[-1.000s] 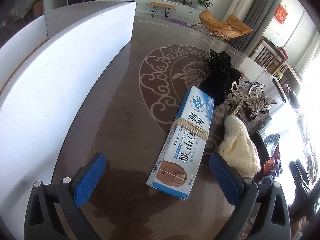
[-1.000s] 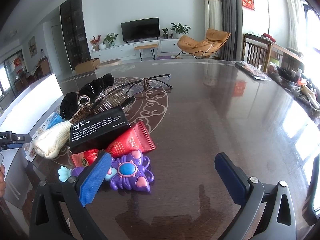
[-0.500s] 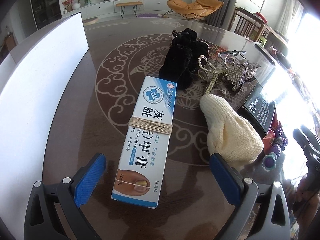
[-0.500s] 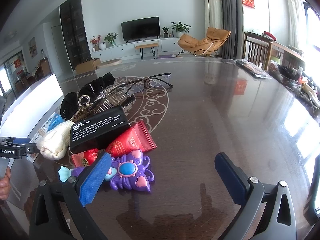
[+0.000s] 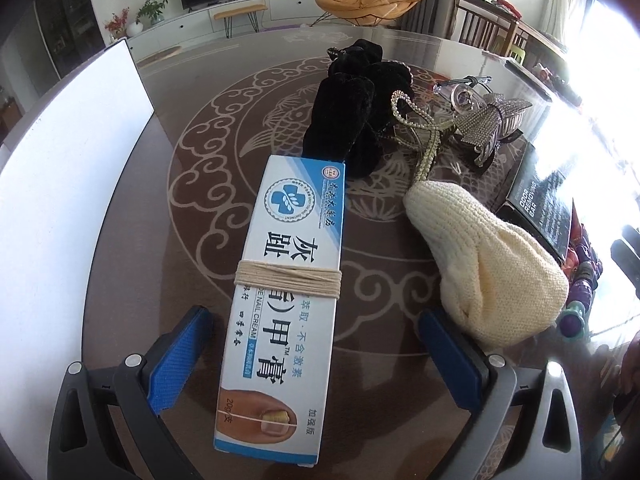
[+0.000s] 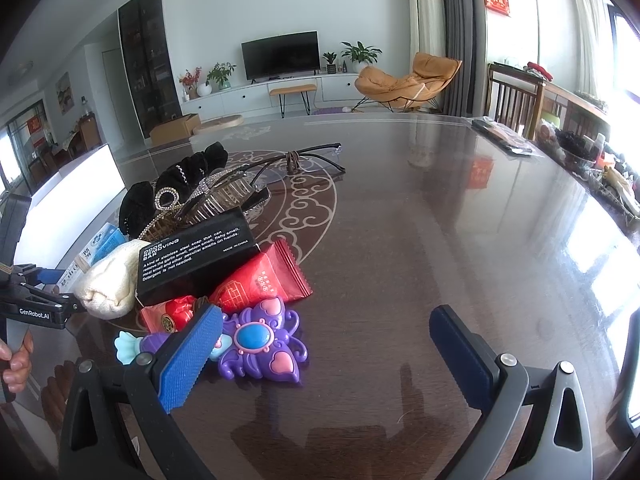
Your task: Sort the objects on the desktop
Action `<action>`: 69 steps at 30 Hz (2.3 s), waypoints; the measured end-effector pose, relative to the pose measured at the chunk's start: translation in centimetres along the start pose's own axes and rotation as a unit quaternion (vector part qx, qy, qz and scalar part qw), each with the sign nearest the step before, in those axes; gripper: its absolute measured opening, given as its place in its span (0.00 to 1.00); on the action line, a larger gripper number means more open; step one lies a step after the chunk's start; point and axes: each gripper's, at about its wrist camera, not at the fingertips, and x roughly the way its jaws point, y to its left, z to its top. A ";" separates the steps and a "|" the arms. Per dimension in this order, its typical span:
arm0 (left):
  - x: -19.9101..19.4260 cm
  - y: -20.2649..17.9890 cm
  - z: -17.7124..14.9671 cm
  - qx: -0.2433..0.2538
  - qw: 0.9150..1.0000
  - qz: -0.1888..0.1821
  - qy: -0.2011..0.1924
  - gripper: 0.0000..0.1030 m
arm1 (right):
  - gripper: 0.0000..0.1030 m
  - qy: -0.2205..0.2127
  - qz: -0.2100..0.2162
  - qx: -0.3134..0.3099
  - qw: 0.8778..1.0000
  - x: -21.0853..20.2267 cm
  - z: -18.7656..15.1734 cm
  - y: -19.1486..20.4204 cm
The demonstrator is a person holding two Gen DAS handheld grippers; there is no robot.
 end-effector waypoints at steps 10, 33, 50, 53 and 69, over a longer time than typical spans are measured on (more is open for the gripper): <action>-0.4 2.0 1.0 -0.076 0.996 0.047 -0.031 0.72 | 1.00 0.002 0.002 0.008 1.000 0.1 0.0 -0.4; -2.1 4.2 -4.1 -0.141 0.985 0.087 -0.050 1.00 | 1.00 0.008 -0.011 0.000 1.000 0.2 -0.1 0.0; -2.4 4.2 -4.6 -0.141 0.985 0.085 -0.055 1.00 | 1.00 0.022 -0.022 -0.013 0.999 0.8 -0.1 0.4; -2.4 4.2 -4.6 -0.141 0.985 0.085 -0.055 1.00 | 1.00 0.024 -0.022 -0.014 0.999 0.9 -0.1 0.4; -2.3 4.2 -4.5 -0.140 0.985 0.085 -0.055 1.00 | 1.00 0.026 -0.021 -0.011 0.999 1.1 -0.1 0.5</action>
